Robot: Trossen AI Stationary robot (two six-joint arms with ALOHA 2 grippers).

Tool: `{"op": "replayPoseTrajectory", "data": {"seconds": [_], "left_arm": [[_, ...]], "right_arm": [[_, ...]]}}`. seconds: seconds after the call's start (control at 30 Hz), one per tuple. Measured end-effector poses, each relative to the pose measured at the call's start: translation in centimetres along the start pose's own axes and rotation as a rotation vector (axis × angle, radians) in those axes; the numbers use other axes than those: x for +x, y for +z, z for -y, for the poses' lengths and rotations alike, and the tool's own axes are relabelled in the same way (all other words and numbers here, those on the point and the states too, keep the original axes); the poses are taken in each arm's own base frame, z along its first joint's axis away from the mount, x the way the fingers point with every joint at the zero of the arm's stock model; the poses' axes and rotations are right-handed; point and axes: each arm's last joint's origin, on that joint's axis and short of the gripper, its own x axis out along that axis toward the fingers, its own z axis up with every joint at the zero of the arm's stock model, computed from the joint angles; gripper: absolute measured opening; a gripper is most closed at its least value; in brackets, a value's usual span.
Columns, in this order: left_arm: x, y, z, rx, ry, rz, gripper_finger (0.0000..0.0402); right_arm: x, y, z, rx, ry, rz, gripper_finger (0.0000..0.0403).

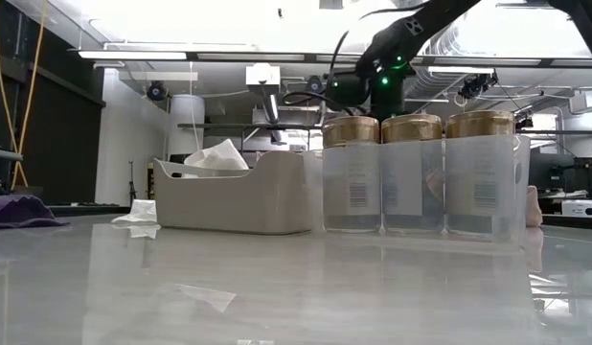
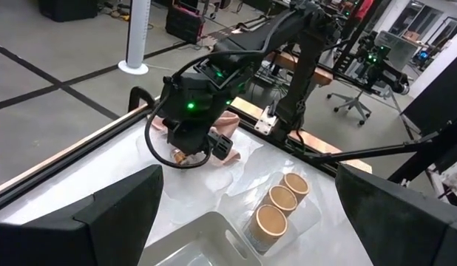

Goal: Sort spices by type
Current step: Put the left brown seasoning bottle into the top transparent bin

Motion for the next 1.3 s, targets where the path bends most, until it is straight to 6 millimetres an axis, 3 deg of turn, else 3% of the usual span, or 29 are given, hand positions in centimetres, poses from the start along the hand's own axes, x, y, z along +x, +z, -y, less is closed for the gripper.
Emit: {"op": "replayPoseTrajectory", "data": {"seconds": [0.37, 0.57, 0.73, 0.83, 1.0, 1.13, 1.3], "left_arm": [[0.0, -0.1, 0.0, 0.002, 0.005, -0.004, 0.0388], [0.0, -0.1, 0.0, 0.003, 0.007, -0.003, 0.0388], [0.0, -0.1, -0.1, 0.015, 0.009, -0.007, 0.0388], [0.0, -0.1, -0.1, 0.017, 0.011, -0.013, 0.0388], [0.0, -0.3, -0.2, 0.033, 0.02, -0.032, 0.0388], [0.0, -0.4, -0.2, 0.035, 0.021, -0.035, 0.0388], [0.0, -0.4, -0.2, 0.043, 0.021, -0.035, 0.0388]], "right_arm": [[-0.1, 2.9, -1.0, -0.029, -0.068, 0.157, 0.0238], [-4.1, 4.5, 0.0, 0.034, -0.099, 0.252, 0.0238], [-7.2, 4.0, 2.8, 0.378, 0.068, 0.344, 0.0238], [-6.9, 2.3, 3.6, 0.473, 0.192, 0.273, 0.0238], [-5.5, 0.3, 2.7, 0.373, 0.288, 0.105, 0.0238], [-4.6, 0.1, 2.0, 0.432, 0.38, 0.09, 0.0238], [-3.1, -0.1, 1.2, 0.485, 0.35, 0.039, 0.0237]]}}
